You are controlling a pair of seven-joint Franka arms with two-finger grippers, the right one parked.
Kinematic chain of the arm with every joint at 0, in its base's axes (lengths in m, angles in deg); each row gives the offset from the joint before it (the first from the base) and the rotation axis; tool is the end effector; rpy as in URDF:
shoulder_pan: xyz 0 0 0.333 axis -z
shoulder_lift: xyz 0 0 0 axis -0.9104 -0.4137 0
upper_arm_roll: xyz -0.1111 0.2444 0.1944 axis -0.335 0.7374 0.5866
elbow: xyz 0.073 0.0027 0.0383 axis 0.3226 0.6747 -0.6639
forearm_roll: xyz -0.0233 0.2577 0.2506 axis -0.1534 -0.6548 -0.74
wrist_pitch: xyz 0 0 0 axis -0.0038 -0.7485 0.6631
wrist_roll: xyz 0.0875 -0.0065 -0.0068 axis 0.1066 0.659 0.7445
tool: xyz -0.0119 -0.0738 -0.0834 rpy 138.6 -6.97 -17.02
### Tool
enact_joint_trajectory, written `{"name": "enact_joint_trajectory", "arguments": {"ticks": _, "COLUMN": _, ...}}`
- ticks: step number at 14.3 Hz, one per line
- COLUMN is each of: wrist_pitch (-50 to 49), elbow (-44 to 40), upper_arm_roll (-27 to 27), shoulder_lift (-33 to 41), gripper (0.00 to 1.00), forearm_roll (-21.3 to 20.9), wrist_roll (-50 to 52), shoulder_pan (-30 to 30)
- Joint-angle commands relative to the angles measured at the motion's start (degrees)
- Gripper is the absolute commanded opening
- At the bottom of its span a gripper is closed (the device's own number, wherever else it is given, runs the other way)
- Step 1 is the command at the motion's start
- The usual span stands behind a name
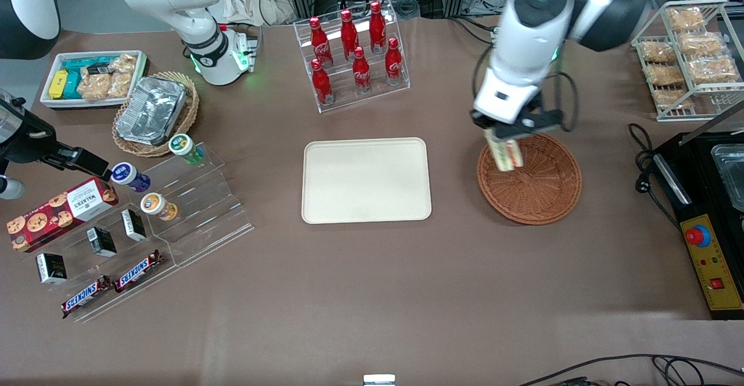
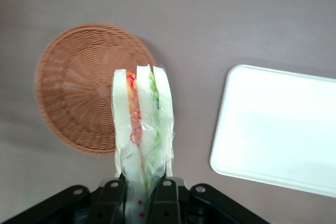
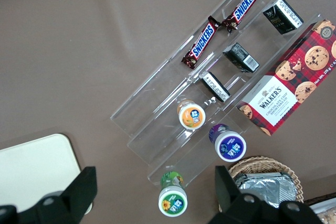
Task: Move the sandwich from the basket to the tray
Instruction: 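Carry the sandwich with the left gripper over to the cream tray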
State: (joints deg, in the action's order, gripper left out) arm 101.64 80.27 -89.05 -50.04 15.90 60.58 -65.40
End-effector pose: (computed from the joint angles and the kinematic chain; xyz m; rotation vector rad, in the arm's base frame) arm 0.4165 -0.2860 0.5296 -3.0348 -0.2289 -0.0301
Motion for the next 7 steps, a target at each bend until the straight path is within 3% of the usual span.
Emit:
{"name": "enact_joint_trajectory", "arguments": {"ticks": 1, "wrist_pitch": 2.43, "elbow": -0.73, "upper_arm_roll": -2.04, "shoulder_lift": -1.49, "gripper": 0.00, "forearm_roll": 0.03, "wrist_roll": -1.19, "shoulder_pan": 1.93}}
{"name": "enact_joint_trajectory", "arguments": {"ticks": 3, "wrist_pitch": 5.51, "elbow": -0.12, "upper_arm_roll": -1.95, "shoulder_lift": -2.89, "gripper": 0.00, "forearm_roll": -0.32, "wrist_roll": -0.22, "shoulder_pan": 5.36}}
{"name": "enact_joint_trajectory", "arguments": {"ticks": 7, "wrist_pitch": 10.34, "elbow": 1.55, "upper_arm_roll": -2.13, "shoulder_lift": -6.49, "gripper": 0.00, "forearm_roll": 0.47, "wrist_roll": -0.13, "shoulder_pan": 6.33}}
